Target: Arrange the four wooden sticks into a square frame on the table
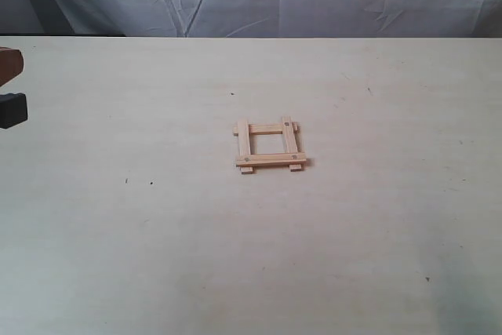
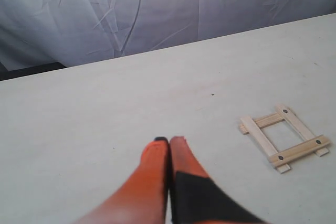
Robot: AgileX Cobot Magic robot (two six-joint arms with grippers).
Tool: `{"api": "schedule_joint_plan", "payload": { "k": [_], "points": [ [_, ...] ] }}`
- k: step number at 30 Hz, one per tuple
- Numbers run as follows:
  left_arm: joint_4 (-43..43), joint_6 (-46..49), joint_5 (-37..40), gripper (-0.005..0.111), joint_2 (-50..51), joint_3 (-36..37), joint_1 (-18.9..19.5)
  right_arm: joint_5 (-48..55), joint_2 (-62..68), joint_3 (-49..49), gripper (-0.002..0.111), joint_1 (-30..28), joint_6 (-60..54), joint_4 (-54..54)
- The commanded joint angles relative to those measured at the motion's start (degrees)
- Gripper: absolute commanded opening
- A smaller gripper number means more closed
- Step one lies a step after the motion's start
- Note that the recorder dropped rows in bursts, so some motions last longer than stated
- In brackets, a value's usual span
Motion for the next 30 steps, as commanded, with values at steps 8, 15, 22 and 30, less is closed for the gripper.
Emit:
{"api": "schedule_joint_plan", "payload": {
  "k": [8, 15, 22, 30],
  "points": [
    [0.3, 0.0, -0.7, 0.0, -0.5, 0.2, -0.3, -0.6, -0.4, 5.8, 0.0, -0.3, 0.0, 0.1],
    [0.3, 0.0, -0.7, 0.0, -0.5, 0.2, -0.3, -2.3, -0.4, 8.1, 0.0, -0.3, 0.0, 0.6],
    [0.3, 0.0, -0.7, 0.0, -0.5, 0.2, -0.3, -2.3, -0.4, 8.1, 0.0, -0.3, 0.0, 0.6],
    [0.3, 0.0, -0.7, 0.0, -0.5, 0.2, -0.3, -2.3, -0.4, 8.1, 0.0, -0.3, 0.0, 0.6]
  ]
}}
